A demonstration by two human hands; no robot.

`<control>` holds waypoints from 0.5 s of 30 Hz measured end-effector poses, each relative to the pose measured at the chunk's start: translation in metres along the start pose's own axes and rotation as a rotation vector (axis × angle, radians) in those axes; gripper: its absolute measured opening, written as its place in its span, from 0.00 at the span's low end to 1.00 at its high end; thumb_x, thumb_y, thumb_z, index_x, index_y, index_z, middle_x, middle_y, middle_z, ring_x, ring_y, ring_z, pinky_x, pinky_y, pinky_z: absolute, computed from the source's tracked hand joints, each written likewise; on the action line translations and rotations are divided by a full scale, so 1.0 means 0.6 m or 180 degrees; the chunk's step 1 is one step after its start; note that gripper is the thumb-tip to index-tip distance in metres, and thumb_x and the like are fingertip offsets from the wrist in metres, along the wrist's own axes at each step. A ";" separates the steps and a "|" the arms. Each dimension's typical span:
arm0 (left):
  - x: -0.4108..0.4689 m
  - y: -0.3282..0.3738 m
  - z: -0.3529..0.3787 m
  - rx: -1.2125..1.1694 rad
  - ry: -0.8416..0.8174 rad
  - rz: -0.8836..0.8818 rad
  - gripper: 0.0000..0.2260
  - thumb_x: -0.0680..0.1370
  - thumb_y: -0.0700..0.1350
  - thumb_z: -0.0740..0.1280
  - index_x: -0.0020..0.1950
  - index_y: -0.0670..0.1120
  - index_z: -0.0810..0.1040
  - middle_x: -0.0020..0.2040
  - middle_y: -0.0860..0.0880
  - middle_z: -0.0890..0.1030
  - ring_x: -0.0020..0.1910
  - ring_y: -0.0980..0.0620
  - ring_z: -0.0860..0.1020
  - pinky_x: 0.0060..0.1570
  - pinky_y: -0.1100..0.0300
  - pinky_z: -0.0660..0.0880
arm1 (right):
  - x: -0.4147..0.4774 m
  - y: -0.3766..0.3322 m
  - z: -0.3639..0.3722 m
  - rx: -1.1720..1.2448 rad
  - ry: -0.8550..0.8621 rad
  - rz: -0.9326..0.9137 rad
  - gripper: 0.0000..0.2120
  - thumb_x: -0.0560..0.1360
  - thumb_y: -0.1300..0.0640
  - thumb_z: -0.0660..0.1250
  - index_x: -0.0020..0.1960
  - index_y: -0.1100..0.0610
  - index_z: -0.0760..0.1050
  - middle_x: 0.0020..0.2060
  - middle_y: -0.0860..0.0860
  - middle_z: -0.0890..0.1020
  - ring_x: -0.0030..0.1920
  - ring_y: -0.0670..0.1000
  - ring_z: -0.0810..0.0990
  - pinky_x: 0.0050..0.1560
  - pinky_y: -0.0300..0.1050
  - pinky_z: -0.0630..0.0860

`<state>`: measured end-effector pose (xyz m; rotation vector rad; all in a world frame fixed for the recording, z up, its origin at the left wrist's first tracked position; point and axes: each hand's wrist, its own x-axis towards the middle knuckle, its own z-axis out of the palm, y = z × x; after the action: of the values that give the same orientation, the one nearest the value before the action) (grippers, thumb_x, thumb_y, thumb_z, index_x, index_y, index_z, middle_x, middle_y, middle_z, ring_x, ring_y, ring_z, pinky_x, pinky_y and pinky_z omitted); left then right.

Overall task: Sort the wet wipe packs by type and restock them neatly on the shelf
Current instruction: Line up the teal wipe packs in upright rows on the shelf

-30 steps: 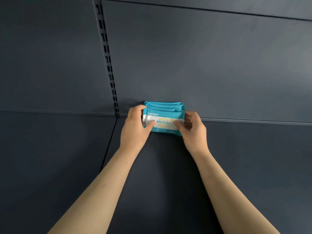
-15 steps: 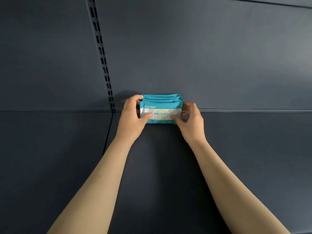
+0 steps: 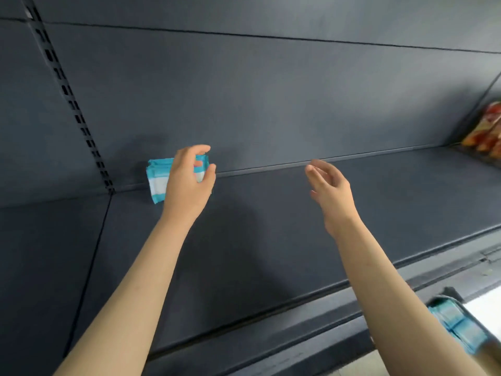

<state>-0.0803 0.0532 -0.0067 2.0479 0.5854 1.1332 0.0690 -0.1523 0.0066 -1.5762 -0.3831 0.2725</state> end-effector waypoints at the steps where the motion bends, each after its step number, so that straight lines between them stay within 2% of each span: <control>1: -0.011 0.027 0.029 -0.0169 -0.0140 -0.0072 0.14 0.79 0.41 0.66 0.63 0.51 0.74 0.60 0.57 0.73 0.53 0.58 0.76 0.55 0.59 0.74 | -0.012 -0.006 -0.040 0.0005 0.0105 -0.0003 0.16 0.79 0.49 0.68 0.65 0.49 0.76 0.56 0.42 0.80 0.56 0.38 0.78 0.67 0.45 0.72; 4: -0.064 0.119 0.120 -0.0456 -0.0638 -0.0217 0.15 0.79 0.45 0.67 0.64 0.54 0.73 0.62 0.56 0.75 0.55 0.59 0.76 0.52 0.68 0.72 | -0.059 -0.015 -0.171 -0.0046 0.0481 -0.0014 0.15 0.79 0.48 0.67 0.65 0.48 0.76 0.59 0.43 0.79 0.61 0.43 0.77 0.69 0.48 0.71; 7: -0.134 0.223 0.209 -0.0854 -0.1130 -0.0517 0.16 0.79 0.49 0.66 0.67 0.55 0.72 0.62 0.60 0.75 0.55 0.64 0.76 0.47 0.69 0.70 | -0.115 -0.012 -0.315 -0.0068 0.0916 0.0048 0.16 0.79 0.46 0.67 0.65 0.48 0.76 0.58 0.41 0.79 0.62 0.44 0.77 0.67 0.48 0.72; 9: -0.185 0.287 0.269 -0.1158 -0.1414 -0.0715 0.18 0.80 0.51 0.66 0.69 0.55 0.71 0.62 0.60 0.75 0.53 0.67 0.75 0.53 0.64 0.73 | -0.160 -0.006 -0.413 -0.0104 0.1149 0.0101 0.17 0.79 0.45 0.66 0.66 0.47 0.75 0.57 0.41 0.79 0.62 0.45 0.77 0.63 0.46 0.73; 12: -0.266 0.360 0.360 -0.1365 -0.1917 -0.0868 0.19 0.80 0.53 0.65 0.70 0.56 0.70 0.64 0.58 0.75 0.59 0.59 0.76 0.64 0.52 0.73 | -0.236 0.018 -0.546 -0.0217 0.1434 0.0234 0.19 0.79 0.43 0.64 0.68 0.48 0.72 0.59 0.44 0.77 0.61 0.47 0.76 0.60 0.44 0.72; 15: -0.347 0.408 0.448 -0.1434 -0.2390 -0.0937 0.19 0.80 0.53 0.64 0.72 0.54 0.70 0.64 0.57 0.75 0.63 0.55 0.75 0.66 0.50 0.72 | -0.297 0.067 -0.653 -0.0219 0.1623 0.0554 0.22 0.78 0.40 0.64 0.69 0.47 0.70 0.61 0.47 0.76 0.62 0.51 0.76 0.64 0.54 0.75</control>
<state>0.0553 -0.3431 -0.0277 1.7346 0.2080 0.2383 0.0669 -0.5833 -0.0270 -1.6825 0.1428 -0.0162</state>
